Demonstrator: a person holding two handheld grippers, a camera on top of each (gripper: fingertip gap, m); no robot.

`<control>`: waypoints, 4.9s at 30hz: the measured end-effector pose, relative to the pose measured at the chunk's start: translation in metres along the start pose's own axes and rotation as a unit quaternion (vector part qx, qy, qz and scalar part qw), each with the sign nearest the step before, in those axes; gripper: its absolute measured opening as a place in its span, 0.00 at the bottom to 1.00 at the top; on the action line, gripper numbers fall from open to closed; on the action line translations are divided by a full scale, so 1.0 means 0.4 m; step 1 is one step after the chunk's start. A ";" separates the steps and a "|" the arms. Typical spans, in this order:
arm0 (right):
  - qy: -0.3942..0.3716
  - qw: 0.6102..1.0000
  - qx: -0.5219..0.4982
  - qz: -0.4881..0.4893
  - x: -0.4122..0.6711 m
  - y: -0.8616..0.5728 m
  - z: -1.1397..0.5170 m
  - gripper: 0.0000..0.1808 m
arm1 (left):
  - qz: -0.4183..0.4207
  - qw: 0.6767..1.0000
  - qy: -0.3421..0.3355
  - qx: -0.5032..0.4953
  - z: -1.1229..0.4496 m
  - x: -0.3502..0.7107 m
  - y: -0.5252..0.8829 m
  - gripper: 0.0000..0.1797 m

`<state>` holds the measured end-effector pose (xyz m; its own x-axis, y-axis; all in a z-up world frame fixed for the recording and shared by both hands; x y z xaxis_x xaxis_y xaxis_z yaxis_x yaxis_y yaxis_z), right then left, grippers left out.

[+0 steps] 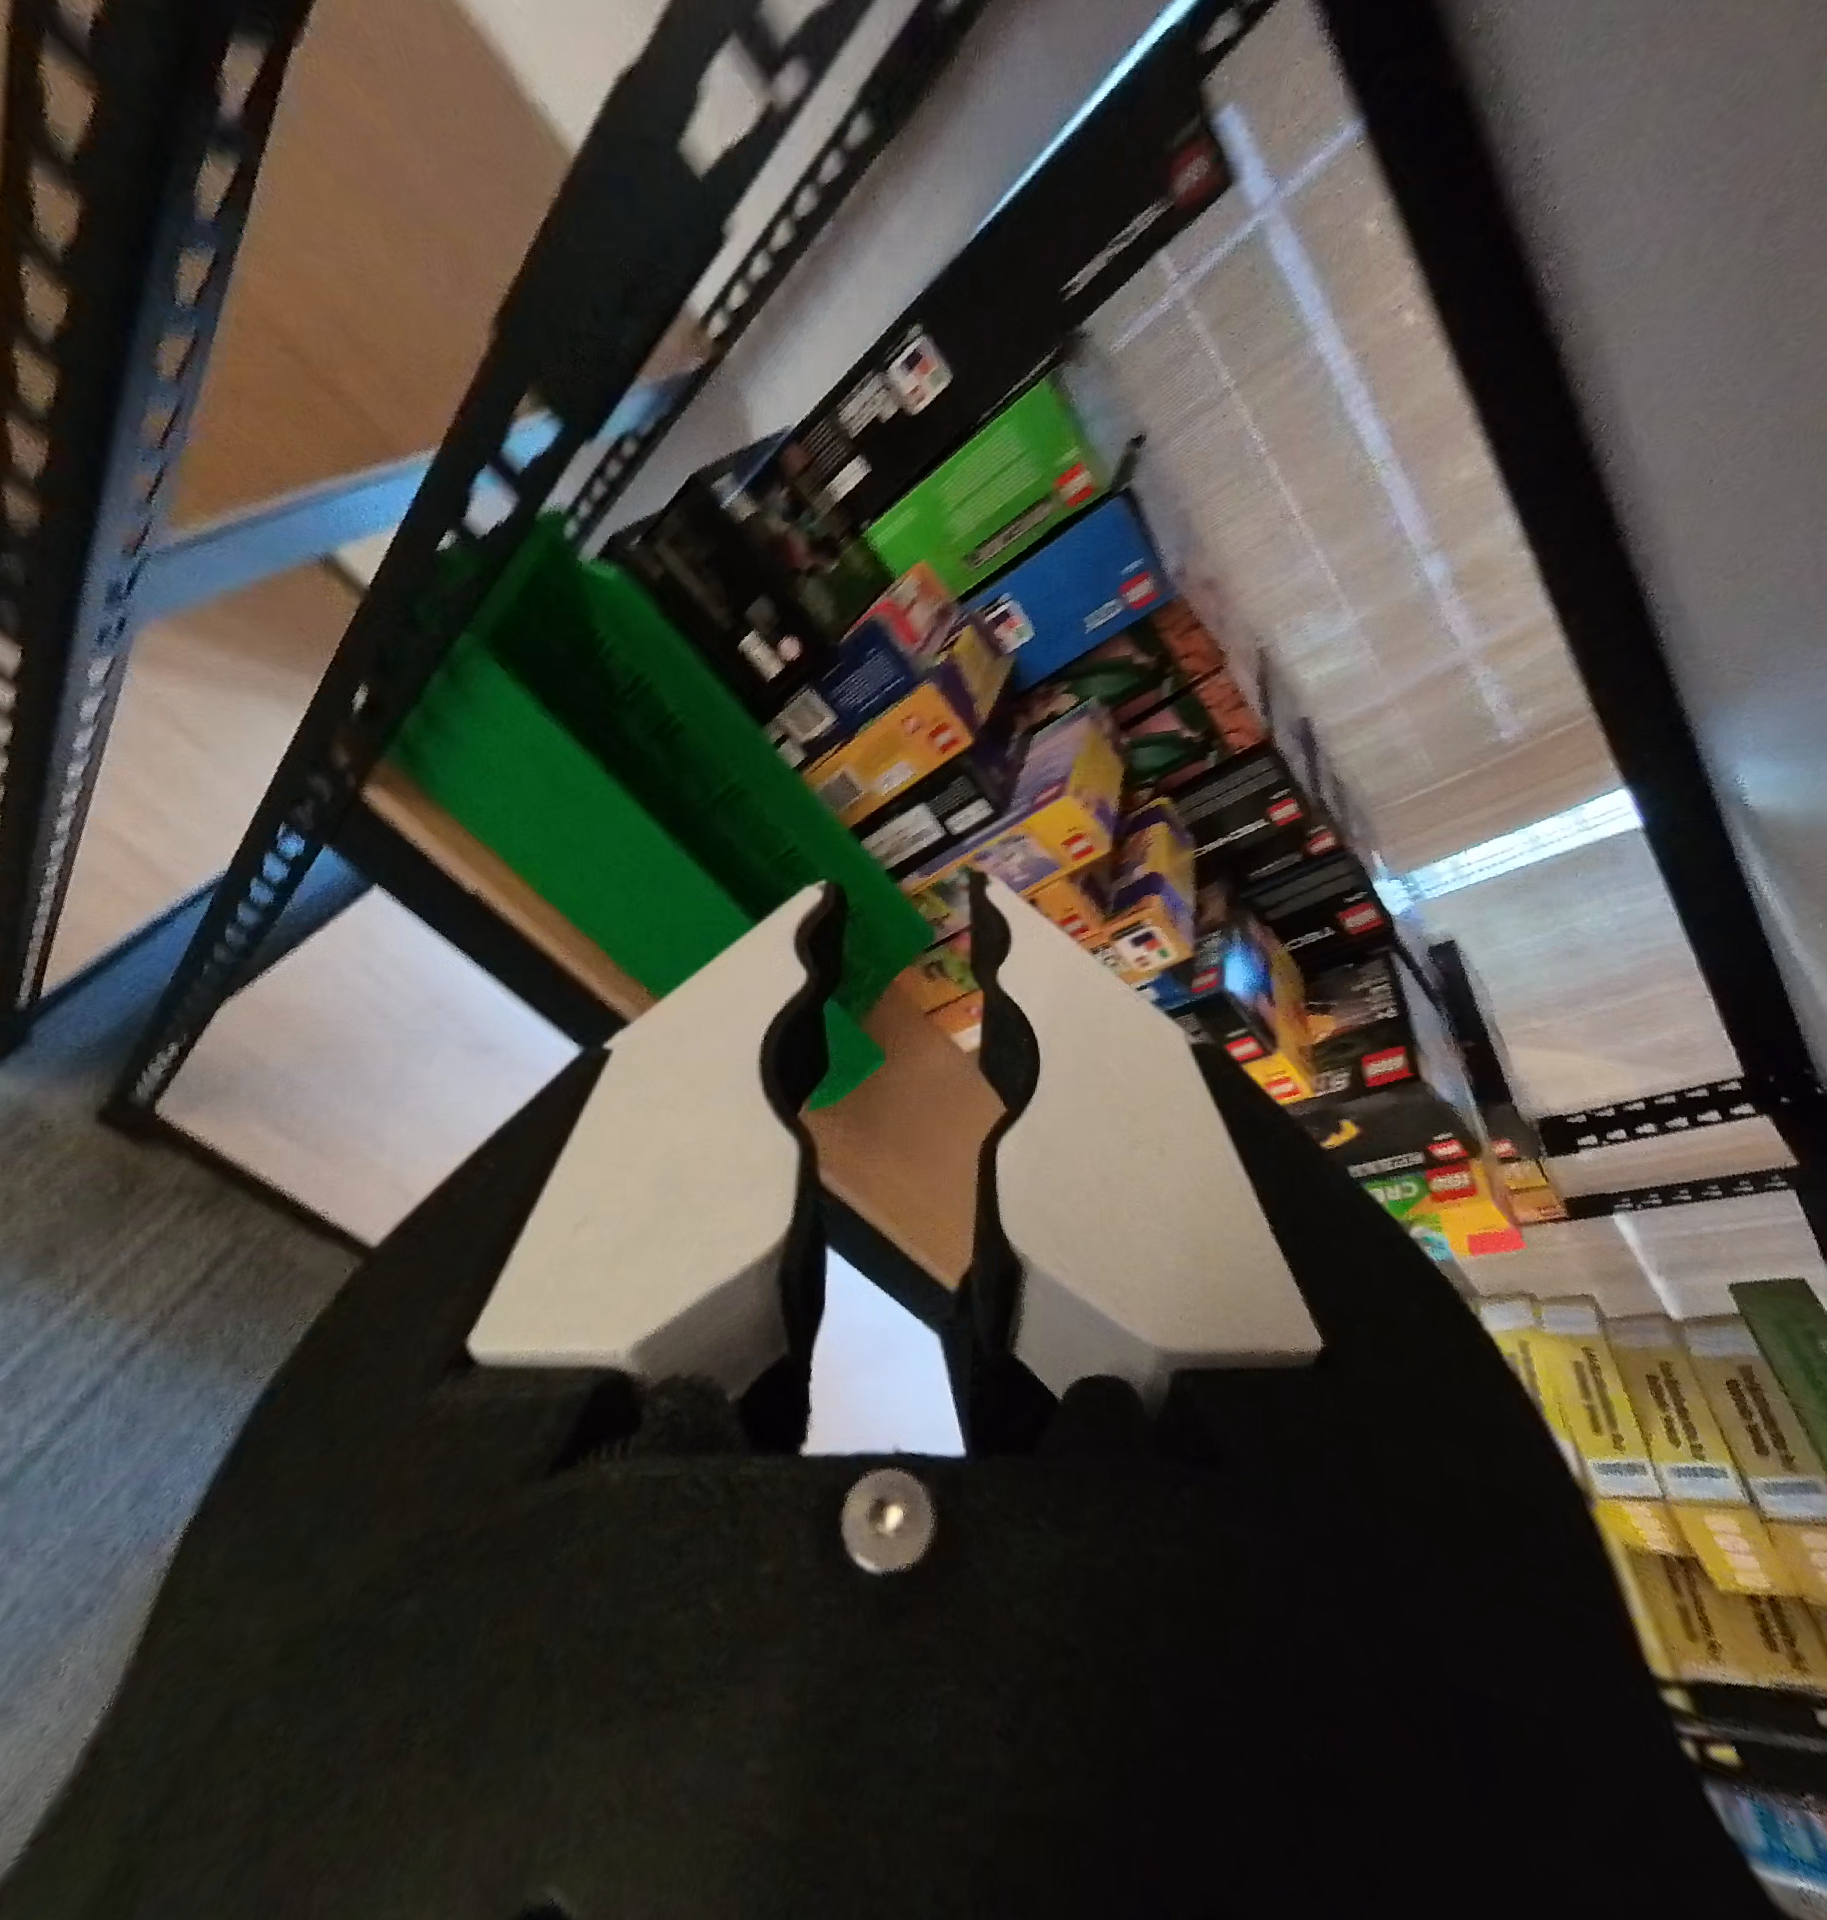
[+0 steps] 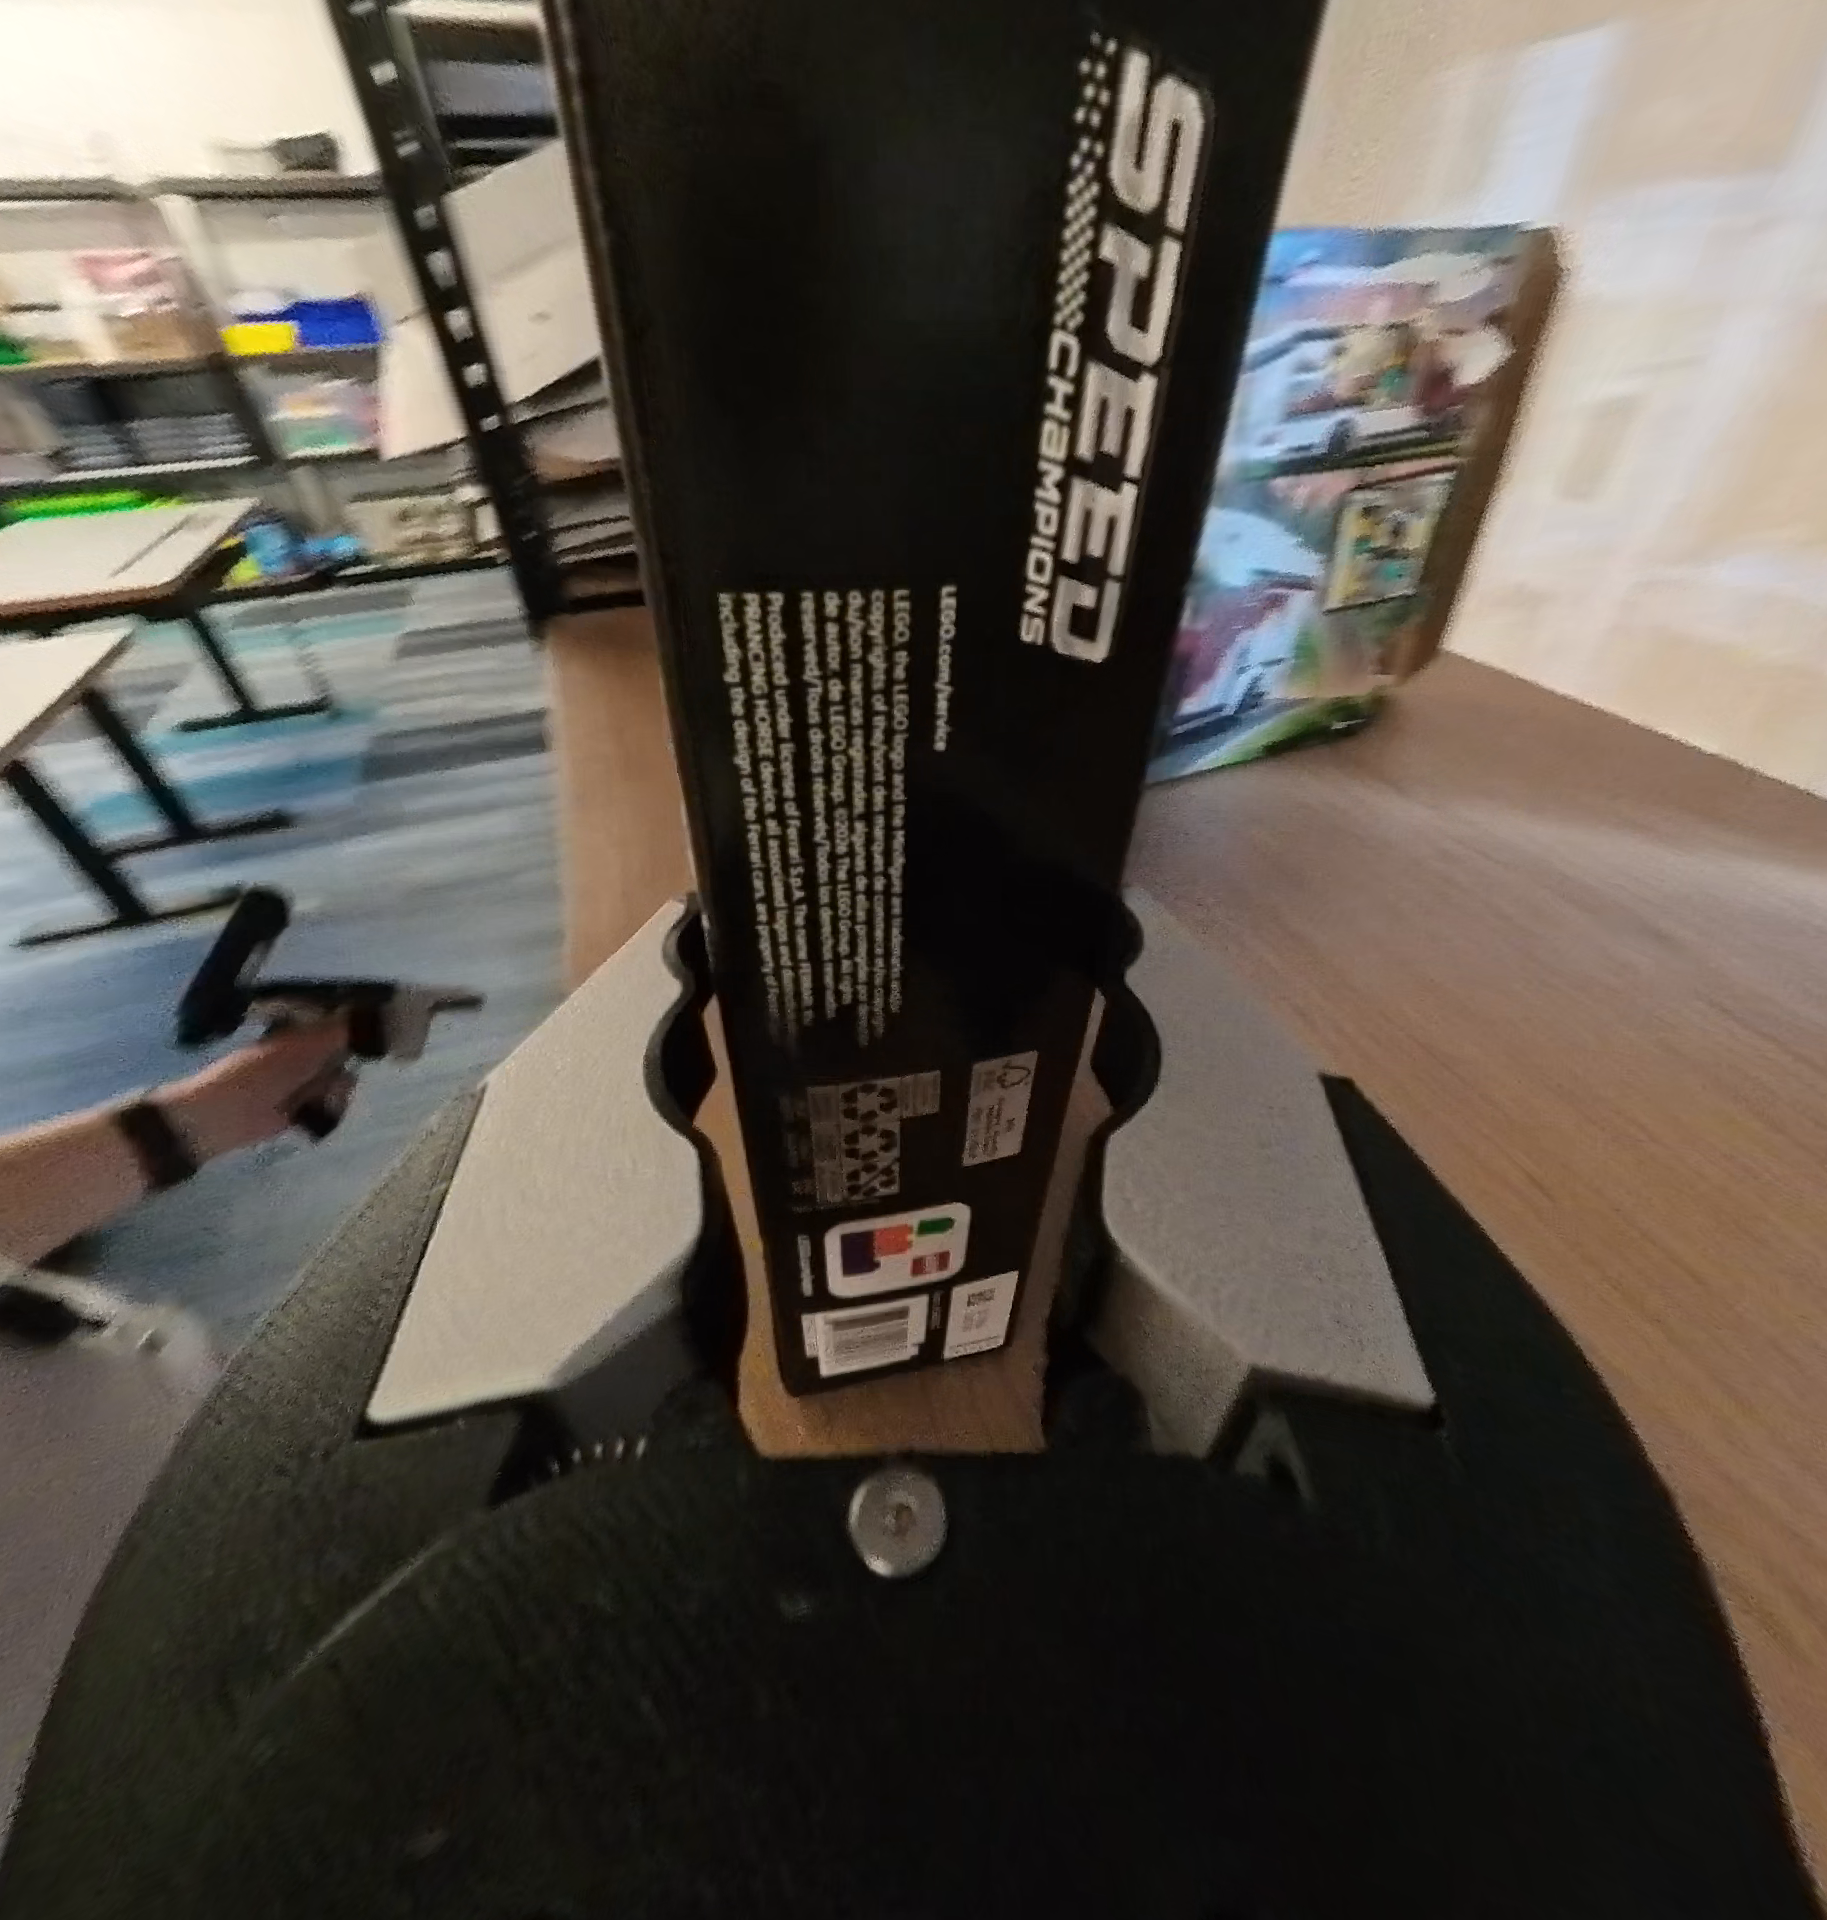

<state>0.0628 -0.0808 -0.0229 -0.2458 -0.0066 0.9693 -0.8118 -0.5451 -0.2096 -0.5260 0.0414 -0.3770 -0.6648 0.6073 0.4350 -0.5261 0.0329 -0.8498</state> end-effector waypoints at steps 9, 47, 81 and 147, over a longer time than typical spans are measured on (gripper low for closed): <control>0.003 0.993 0.102 0.066 0.018 -0.030 0.028 0.42 | -0.203 0.975 -0.028 -0.091 0.042 0.022 -0.421 0.17; 0.139 0.971 0.194 -0.013 0.400 -0.055 0.027 0.34 | -0.436 0.670 0.222 -0.559 -0.212 -0.388 -1.359 0.42; 0.092 0.976 0.192 0.041 0.395 -0.004 0.066 0.33 | -0.460 0.660 0.196 -0.560 -0.175 -0.398 -1.352 0.41; 0.067 0.980 -0.129 0.138 -0.076 0.009 0.069 0.21 | -0.442 0.757 0.172 -0.450 -0.308 -0.439 -1.299 0.44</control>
<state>0.0820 -0.1055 -0.0496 -0.5288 -0.0037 0.8488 -0.8069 -0.3079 -0.5041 -0.0704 0.0156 -0.0485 -0.0056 0.1976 0.9803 -0.0088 0.9802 -0.1976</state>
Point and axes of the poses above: each gripper's, where its closed fingertips meet, z back along the fingers, x out of its top, y = z × x across the jaws, the point moved 7 cm from there along z, back along the fingers, and after that the axes turned 14 degrees about z, right-handed, at the moved point
